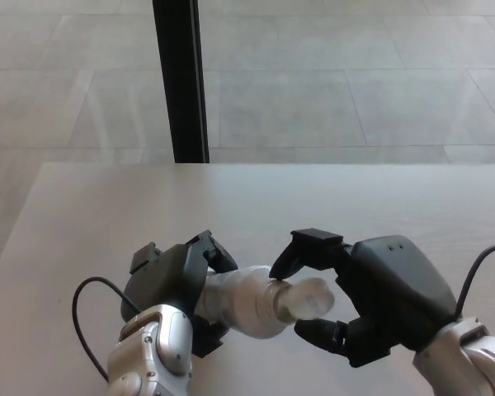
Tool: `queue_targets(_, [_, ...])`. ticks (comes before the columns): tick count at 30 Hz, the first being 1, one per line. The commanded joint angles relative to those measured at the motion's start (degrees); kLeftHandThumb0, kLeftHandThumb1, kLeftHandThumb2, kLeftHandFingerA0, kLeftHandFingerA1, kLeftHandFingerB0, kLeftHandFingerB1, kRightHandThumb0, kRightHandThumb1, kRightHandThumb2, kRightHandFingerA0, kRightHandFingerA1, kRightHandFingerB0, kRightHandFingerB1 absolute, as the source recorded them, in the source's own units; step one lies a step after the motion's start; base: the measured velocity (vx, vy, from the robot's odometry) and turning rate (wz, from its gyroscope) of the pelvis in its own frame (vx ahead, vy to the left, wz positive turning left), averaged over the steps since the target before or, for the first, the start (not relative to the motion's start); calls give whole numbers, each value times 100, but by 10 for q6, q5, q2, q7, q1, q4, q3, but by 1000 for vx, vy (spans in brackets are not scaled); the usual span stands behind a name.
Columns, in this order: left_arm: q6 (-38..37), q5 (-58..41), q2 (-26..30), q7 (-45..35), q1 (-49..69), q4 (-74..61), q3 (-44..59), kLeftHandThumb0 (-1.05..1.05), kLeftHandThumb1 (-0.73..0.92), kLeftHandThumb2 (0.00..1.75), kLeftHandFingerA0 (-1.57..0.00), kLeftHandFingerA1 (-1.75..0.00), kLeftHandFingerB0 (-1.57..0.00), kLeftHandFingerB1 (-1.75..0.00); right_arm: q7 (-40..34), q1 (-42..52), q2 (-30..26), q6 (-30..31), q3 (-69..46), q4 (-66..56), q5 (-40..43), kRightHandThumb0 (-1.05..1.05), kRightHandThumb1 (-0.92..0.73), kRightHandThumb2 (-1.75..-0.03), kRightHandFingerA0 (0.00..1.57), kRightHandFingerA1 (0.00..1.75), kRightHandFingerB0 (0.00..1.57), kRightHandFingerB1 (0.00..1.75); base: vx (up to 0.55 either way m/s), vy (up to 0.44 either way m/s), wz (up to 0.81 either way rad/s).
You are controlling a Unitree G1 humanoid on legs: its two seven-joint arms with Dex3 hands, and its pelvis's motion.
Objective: The robot uses its left hand to to lift the bottle kept on the middle of the desk and tilts it towards its right hand. It then uses its right hand to rotate its cap to open it and places the bottle and cap back on the desk
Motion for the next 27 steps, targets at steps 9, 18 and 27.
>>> queue_targets(9, [24,-1,7,-24,33,27,9,3,66,95,-76,-164,-68,-128,-126,6,60,-14,-22,-29,-84,-54,-58,-130,111,175,80,154,0,0,0])
queue_targets(18, [58,-2,-3,-39,15,41,21,7,70,99,-80,-163,-67,-128,-144,-4,83,-26,-62,-23,-59,-54,-58,-129,111,175,81,157,0,0,0])
queue_targets(27, [46,0,5,-42,23,43,29,4,70,96,-81,-167,-67,-125,-123,-5,38,-60,-145,0,9,-46,-54,-124,125,175,87,146,0,0,0])
